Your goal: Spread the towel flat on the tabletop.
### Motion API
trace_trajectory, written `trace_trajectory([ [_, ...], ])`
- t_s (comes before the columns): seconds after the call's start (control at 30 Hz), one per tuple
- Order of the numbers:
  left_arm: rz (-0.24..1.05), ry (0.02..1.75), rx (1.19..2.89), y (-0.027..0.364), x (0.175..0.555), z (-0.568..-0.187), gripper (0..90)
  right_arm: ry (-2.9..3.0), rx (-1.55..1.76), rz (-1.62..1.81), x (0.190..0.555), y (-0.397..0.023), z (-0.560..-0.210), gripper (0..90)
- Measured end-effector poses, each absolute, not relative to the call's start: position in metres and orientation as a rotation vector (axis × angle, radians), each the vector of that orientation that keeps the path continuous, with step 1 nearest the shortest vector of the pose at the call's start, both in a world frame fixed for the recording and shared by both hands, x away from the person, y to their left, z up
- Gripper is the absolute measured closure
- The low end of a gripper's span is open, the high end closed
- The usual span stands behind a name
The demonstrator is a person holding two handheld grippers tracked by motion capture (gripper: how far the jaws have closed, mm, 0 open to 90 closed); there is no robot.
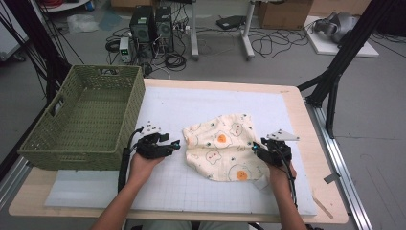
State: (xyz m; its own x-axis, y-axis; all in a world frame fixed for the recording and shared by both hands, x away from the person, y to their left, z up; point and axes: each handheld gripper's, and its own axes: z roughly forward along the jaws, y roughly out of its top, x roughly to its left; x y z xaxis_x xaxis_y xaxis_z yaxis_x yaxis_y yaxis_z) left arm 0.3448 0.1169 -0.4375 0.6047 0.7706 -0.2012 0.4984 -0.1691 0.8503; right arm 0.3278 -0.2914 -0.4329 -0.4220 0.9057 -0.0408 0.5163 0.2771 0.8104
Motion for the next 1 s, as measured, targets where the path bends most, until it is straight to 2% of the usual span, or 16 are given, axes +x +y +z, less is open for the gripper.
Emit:
trace_trajectory([
  [0.1,0.276,1.007,1.838,0.105,0.346,-0.438,44.2,2.038,1.275,1.041,0.324,-0.295,-0.431,53.3],
  [0.23,0.202,0.959,1.886,0.083,0.349,-0.44,44.2,2.061,1.284,1.056,0.321,-0.3,-0.435,53.3],
  [0.4,0.277,0.938,2.01,0.062,0.356,-0.451,44.4,2.095,1.274,1.06,0.322,-0.298,-0.44,53.4],
  [0.43,0.3,0.927,2.023,0.06,0.356,-0.451,47.4,2.099,1.271,1.067,0.322,-0.297,-0.44,53.3],
  [0.5,0.37,0.896,2.075,0.056,0.358,-0.449,64.2,2.107,1.268,1.07,0.323,-0.297,-0.44,53.3],
  [0.57,0.36,0.884,2.07,0.056,0.361,-0.45,82.5,2.117,1.262,1.066,0.324,-0.296,-0.442,53.2],
  [0.6,0.368,0.886,2.07,0.056,0.362,-0.45,85.4,2.12,1.266,1.067,0.324,-0.295,-0.442,53.2],
  [0.73,0.405,0.942,2.037,0.066,0.369,-0.449,86.6,2.138,1.243,1.067,0.325,-0.29,-0.443,53.3],
  [1.0,0.479,1.122,1.893,0.116,0.381,-0.441,86.7,2.212,1.197,1.111,0.334,-0.269,-0.447,47.7],
])
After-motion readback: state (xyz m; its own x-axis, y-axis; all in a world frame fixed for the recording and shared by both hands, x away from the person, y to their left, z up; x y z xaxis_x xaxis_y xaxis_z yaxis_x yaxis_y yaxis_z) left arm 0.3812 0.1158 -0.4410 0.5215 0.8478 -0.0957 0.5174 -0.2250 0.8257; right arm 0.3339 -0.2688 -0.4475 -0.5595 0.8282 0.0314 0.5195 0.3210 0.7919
